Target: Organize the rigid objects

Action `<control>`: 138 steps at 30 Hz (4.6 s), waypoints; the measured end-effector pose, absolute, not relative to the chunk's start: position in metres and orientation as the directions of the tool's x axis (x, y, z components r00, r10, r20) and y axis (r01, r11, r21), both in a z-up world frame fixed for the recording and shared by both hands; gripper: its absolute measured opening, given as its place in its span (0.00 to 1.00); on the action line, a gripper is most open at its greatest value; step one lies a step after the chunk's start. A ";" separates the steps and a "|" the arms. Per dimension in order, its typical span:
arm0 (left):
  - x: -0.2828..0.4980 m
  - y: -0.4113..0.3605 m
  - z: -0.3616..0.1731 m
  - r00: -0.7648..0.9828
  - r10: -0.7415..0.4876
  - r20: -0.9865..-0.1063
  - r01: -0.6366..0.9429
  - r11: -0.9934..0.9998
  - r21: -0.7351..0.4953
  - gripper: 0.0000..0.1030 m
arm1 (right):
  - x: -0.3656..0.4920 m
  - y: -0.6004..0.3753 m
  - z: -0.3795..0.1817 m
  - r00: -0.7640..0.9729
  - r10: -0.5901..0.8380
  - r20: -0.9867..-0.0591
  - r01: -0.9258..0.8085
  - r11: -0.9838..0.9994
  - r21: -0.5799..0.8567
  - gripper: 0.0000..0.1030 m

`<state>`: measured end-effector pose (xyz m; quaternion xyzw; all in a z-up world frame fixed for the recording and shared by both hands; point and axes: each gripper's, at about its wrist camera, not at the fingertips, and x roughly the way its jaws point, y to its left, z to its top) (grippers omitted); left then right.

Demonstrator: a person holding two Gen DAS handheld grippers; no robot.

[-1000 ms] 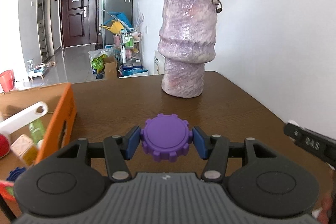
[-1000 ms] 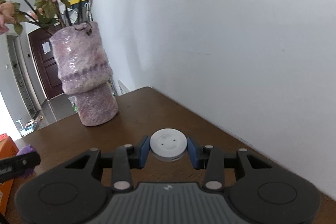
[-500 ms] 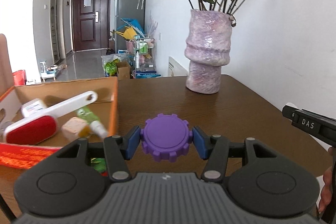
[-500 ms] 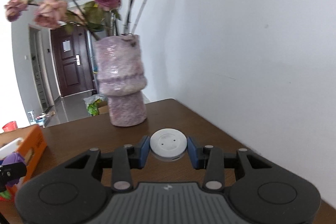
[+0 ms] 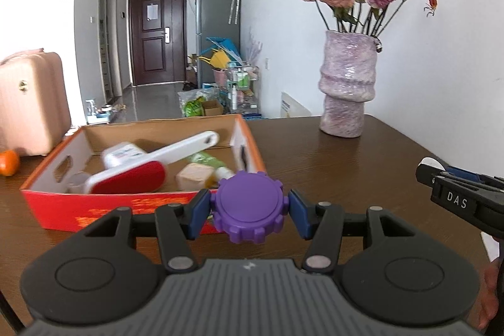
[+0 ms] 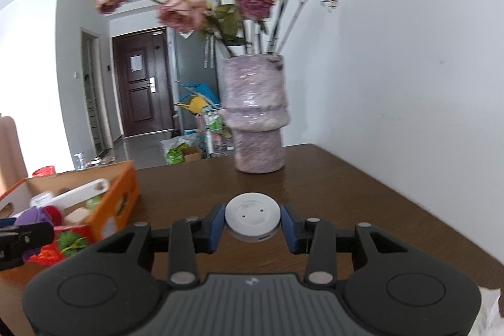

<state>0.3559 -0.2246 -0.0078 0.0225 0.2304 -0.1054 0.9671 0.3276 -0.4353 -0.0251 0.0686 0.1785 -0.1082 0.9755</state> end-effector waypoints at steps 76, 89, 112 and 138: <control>0.408 -0.034 0.013 0.920 -0.031 -0.390 -0.007 0.995 -0.097 0.54 | 0.400 -0.214 -0.004 0.933 0.101 -0.346 -0.074 0.993 0.090 0.37; 0.456 -0.037 0.011 0.918 -0.022 -0.395 -0.024 0.993 -0.112 0.54 | 0.442 -0.221 -0.008 0.934 0.081 -0.349 -0.047 0.993 0.104 0.37; 0.535 -0.041 -0.021 0.880 0.006 -0.475 -0.027 0.999 -0.037 0.54 | 0.513 -0.230 -0.033 0.901 0.048 -0.432 -0.012 0.996 0.088 0.37; 0.527 -0.035 -0.018 0.907 0.017 -0.421 -0.032 0.999 -0.029 1.00 | 0.501 -0.234 -0.031 0.924 -0.004 -0.382 0.036 0.996 0.076 1.00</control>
